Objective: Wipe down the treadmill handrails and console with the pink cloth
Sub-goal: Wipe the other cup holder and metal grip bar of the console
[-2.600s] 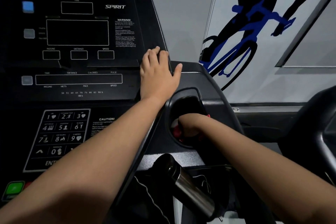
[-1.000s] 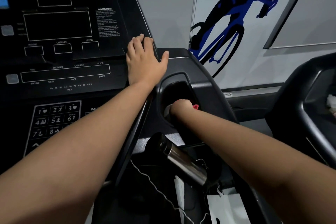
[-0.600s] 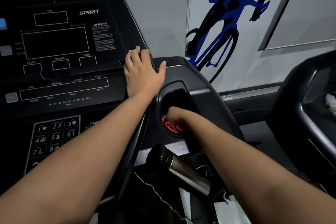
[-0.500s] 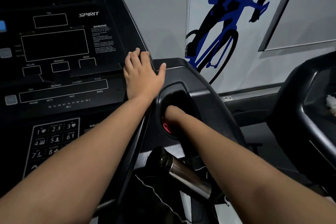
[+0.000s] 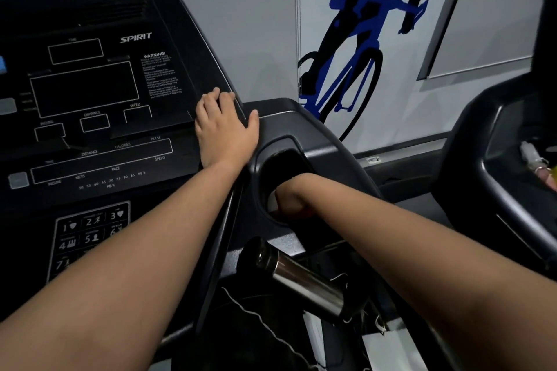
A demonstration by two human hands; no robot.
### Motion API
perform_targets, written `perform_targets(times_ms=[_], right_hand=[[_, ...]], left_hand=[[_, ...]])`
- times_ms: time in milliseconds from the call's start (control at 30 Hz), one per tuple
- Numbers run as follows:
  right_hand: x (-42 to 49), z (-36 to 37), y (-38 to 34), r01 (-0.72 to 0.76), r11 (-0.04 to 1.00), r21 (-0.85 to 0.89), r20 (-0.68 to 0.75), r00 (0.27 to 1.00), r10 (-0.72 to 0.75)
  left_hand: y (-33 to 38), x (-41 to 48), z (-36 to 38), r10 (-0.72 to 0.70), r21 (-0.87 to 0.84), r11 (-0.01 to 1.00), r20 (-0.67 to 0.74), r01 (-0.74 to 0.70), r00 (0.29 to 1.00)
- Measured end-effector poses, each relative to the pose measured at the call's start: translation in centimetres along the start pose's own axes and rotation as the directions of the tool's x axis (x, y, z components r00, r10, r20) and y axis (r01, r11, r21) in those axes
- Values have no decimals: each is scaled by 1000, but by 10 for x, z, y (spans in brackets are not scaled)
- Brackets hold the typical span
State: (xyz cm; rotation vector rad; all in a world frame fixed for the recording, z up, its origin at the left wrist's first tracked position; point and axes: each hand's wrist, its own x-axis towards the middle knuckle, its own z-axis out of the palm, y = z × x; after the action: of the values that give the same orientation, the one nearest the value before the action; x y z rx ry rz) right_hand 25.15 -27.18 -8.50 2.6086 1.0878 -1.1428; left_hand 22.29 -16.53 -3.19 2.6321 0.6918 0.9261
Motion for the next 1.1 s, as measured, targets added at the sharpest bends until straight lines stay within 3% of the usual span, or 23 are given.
perform_targets(times_ms=[67,167,367,567,700,767,867,900,967,1033,1067,1100], right_hand=[[2,-7,-2,-54,997,-54,-55,997,51],[15,-8,2,-119,950,-290,-107,990,91],[46,-10,0,-159,974,-161,-254,960,115],[34,0,-4,-123,973,-194,-246,966,73],[16,9,2,-44,998,-41,-263,964,32],[7,11,1,-22,980,196,-292,953,80],[-1,14,-7,12,848,529,-326,926,191],[-1,15,-9,60,741,668,-308,929,203],[-1,17,-17,172,368,914,-267,937,224],[3,15,-27,249,127,960,-277,903,328],[4,16,-32,297,129,946,-324,870,373],[5,19,-37,342,199,918,-395,822,410]], left_hand=[[-1,0,-1,1,-1,1000,-3,-1,1000],[-1,1,1,1,-4,1000,-5,-1,1000],[-1,5,3,-7,-10,1000,-17,6,1000],[-3,5,2,-10,-31,999,-19,9,1000],[-2,6,3,-10,-28,1000,-23,10,1000],[-1,5,4,-16,-8,1000,-22,16,1000],[1,4,5,-15,13,1000,-20,15,1000],[1,3,6,-15,14,1000,-18,15,1000],[2,3,6,-17,10,1000,-22,18,1000],[2,3,6,-18,7,1000,-33,18,999],[3,3,5,-17,5,1000,-33,17,999],[3,4,5,-17,1,1000,-33,17,999]])
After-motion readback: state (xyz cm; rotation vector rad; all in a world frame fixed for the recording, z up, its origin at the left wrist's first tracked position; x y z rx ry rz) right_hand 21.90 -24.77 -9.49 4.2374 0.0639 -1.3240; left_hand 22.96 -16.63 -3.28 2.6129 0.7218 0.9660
